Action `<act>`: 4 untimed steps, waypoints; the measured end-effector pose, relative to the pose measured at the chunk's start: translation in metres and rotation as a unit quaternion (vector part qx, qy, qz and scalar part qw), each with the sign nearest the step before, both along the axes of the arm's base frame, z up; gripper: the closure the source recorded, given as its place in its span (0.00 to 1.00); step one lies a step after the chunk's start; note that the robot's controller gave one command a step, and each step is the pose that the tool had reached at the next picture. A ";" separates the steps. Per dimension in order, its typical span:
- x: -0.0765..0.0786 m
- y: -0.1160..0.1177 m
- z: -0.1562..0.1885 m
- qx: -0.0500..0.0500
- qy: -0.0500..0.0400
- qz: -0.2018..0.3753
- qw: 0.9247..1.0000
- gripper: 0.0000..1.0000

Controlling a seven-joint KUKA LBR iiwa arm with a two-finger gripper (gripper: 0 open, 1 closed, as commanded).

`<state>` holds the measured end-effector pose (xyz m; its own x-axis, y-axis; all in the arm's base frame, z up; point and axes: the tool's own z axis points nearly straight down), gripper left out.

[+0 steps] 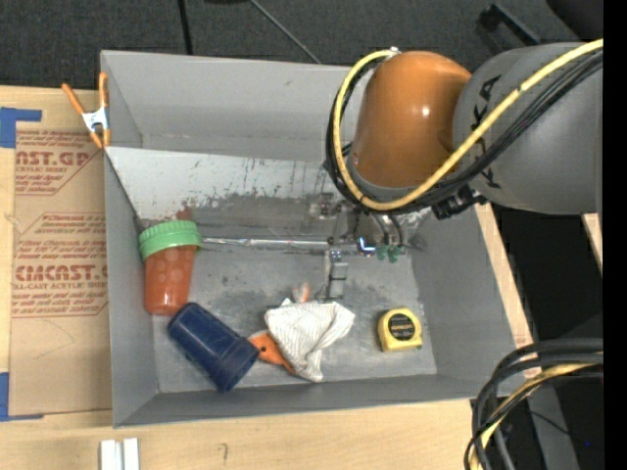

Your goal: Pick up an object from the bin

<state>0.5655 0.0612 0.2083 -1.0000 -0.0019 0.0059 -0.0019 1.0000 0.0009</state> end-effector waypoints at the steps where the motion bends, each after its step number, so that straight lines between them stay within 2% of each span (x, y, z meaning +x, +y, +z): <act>1: 0.001 0.000 0.005 0.000 -0.004 0.000 1.000 0.00; 2: -0.003 -0.002 -0.030 0.000 -0.007 0.038 0.999 0.00; 3: -0.018 -0.012 -0.089 0.000 -0.006 0.097 0.995 0.00; 4: -0.026 -0.015 -0.138 0.001 -0.003 0.220 0.975 1.00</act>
Offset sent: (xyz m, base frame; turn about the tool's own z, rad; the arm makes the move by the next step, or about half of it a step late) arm -0.0173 -0.0053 -0.1228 -0.2599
